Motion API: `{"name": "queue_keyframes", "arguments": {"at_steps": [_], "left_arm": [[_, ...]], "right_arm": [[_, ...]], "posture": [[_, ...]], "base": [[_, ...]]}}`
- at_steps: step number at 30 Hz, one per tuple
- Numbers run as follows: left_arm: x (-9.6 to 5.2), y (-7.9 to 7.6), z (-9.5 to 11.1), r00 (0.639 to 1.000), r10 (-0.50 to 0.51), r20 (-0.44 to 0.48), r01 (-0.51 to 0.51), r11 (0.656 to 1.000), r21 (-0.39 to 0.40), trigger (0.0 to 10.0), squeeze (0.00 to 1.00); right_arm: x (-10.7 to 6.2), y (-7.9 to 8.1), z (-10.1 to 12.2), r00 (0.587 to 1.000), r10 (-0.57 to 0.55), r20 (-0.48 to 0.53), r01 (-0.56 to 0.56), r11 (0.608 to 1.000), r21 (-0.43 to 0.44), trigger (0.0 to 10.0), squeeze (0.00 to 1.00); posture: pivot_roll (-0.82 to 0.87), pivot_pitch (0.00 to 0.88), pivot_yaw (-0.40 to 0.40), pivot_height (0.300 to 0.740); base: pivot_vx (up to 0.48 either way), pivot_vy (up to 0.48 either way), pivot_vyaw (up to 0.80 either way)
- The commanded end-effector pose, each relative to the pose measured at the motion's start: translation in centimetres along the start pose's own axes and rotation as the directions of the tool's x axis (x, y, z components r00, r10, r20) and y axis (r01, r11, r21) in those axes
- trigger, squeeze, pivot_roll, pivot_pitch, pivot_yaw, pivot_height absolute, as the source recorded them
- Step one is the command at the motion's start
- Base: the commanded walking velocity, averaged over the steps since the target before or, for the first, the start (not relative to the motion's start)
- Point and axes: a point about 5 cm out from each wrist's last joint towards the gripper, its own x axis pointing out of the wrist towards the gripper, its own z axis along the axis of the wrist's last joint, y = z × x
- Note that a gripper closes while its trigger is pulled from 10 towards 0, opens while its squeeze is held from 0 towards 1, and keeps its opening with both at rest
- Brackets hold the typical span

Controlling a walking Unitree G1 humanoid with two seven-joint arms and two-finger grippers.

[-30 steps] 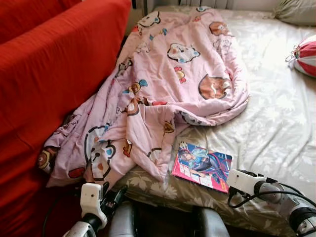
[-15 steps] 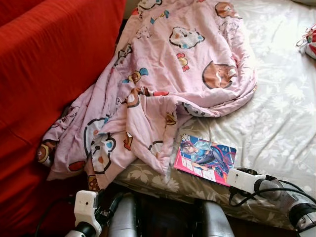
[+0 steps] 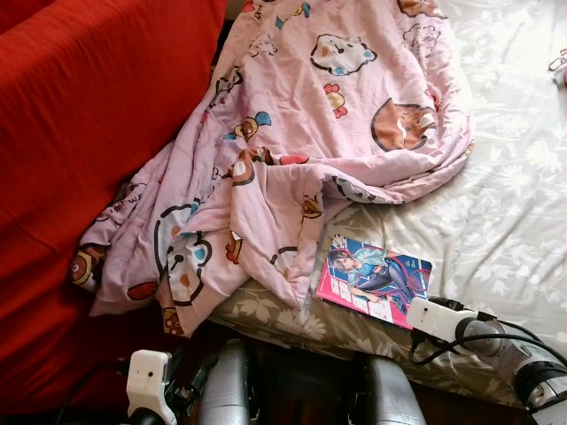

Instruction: Clean up the room

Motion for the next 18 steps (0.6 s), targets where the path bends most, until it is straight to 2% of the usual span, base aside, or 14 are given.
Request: {"name": "queue_keyframes", "arguments": {"at_steps": [1,2,3,4,5,6,18], "left_arm": [[-0.94,0.51,-0.65,0.999,0.018,-0.037,-0.019,1.000,-0.008,10.0,0.00],[-0.95,0.53,-0.65,0.999,0.019,-0.038,-0.020,1.000,-0.008,10.0,0.00],[-0.95,0.56,-0.66,0.999,0.019,-0.040,-0.019,1.000,-0.008,10.0,0.00],[-0.95,0.56,-0.67,0.999,0.019,-0.040,-0.019,1.000,-0.008,10.0,0.00],[-0.95,0.56,-0.68,0.999,0.019,-0.040,-0.019,1.000,-0.008,10.0,0.00],[-0.94,0.56,-0.67,0.999,0.020,-0.042,-0.020,1.000,-0.008,10.0,0.00],[-0.87,0.58,-0.61,0.999,0.019,-0.044,-0.019,1.000,-0.008,10.0,0.00]], "right_arm": [[0.11,0.72,-0.19,1.000,0.016,-0.007,-0.016,1.000,0.018,10.0,0.00],[0.12,0.69,-0.17,1.000,0.013,-0.009,-0.012,1.000,0.019,10.0,0.00],[0.13,0.65,-0.18,1.000,0.008,-0.014,-0.007,1.000,0.019,7.5,0.00],[0.13,0.61,-0.20,1.000,0.004,-0.018,-0.003,1.000,0.018,5.6,0.00],[0.13,0.60,-0.23,1.000,0.003,-0.022,-0.002,1.000,0.020,2.0,0.00],[0.12,0.56,-0.31,1.000,-0.001,-0.029,0.001,1.000,0.024,0.0,0.00],[0.24,1.32,-0.50,0.998,0.037,-0.047,-0.034,0.998,0.062,0.0,0.00]], "posture": [[0.21,0.315,0.069,0.632],[0.21,0.314,0.070,0.632],[0.21,0.313,0.070,0.632],[0.21,0.313,0.070,0.632],[0.21,0.312,0.071,0.632],[0.21,0.311,0.071,0.632],[0.22,0.309,0.072,0.632]], "base": [[0.000,0.000,0.00],[0.000,0.000,0.00],[0.000,0.000,0.00],[0.000,0.000,0.00],[0.000,0.000,0.00],[0.000,0.000,0.00],[0.000,0.000,0.00]]}}
